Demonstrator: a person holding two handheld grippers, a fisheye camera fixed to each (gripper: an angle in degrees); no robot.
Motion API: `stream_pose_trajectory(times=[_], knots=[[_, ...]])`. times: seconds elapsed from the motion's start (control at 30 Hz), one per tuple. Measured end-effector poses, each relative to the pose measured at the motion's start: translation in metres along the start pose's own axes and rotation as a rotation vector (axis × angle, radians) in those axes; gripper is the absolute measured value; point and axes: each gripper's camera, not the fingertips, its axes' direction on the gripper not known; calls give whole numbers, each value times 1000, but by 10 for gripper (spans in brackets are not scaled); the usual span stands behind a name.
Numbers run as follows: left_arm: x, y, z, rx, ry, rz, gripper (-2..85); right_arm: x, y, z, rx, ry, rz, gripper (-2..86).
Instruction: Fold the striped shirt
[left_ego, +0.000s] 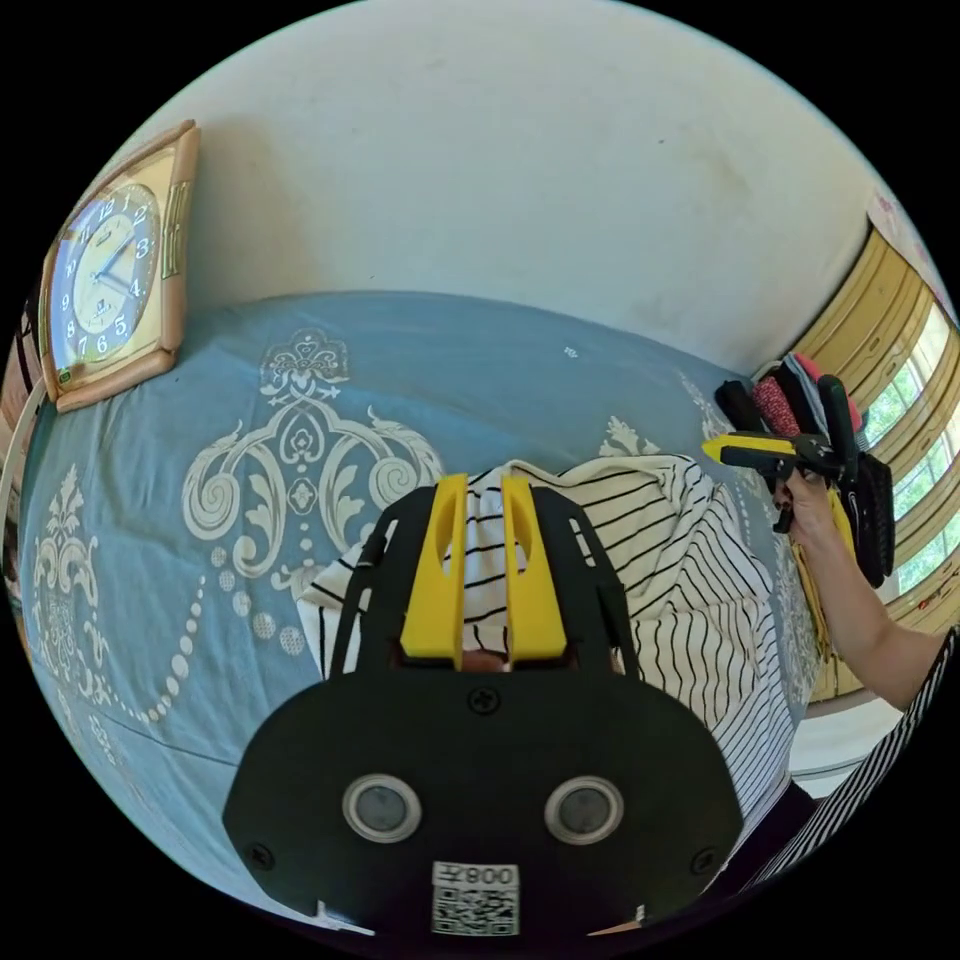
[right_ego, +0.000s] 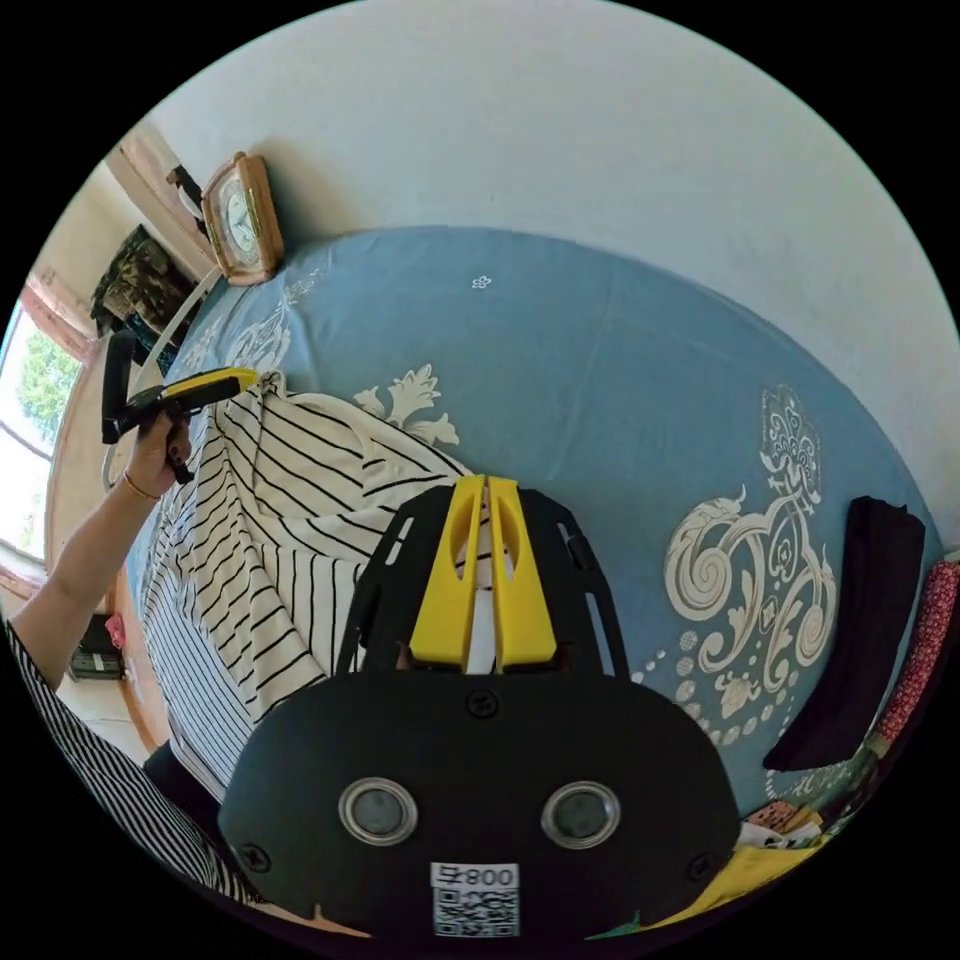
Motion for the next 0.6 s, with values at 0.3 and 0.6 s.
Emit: stream_pose_trajectory(times=[0.3, 0.6], knots=[[39, 21, 14, -44, 49, 101, 61, -78, -2, 62, -118, 87, -201, 42], [30, 36, 19, -20, 22, 42, 6, -55, 14, 52, 29, -30, -60, 21]])
